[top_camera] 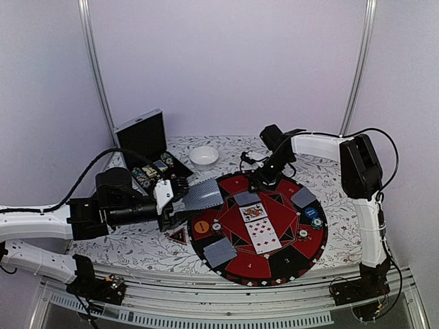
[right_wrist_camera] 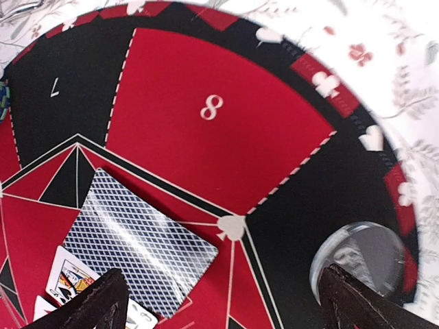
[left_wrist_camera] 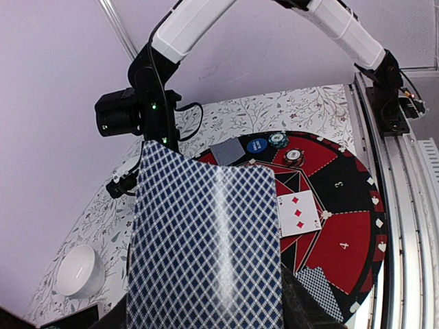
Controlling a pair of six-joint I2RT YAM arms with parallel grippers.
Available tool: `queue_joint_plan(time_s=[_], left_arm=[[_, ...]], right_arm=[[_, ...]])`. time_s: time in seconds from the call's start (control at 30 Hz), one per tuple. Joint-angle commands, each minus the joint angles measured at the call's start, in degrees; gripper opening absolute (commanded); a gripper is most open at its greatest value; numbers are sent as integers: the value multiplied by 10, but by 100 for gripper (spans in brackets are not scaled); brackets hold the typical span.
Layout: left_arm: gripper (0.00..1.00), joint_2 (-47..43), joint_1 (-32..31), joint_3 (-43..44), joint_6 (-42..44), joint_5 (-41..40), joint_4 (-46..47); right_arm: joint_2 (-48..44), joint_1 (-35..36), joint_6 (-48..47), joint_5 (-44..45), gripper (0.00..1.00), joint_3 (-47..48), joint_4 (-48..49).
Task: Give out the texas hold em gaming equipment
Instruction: Place the poker card in the community card area, then pick up the poker card from the face-down deck piles.
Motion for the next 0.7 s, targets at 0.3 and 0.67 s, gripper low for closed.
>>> queue_joint_plan(time_s=[0.3,0.67], left_arm=[[52,-1,-6,0,6,4,16],[52,-3,-7,-2,9,-9,20]], right_arm=[[-273,66,25,15,99,-38,107],[-421,195,133,-181,99,-256,389]])
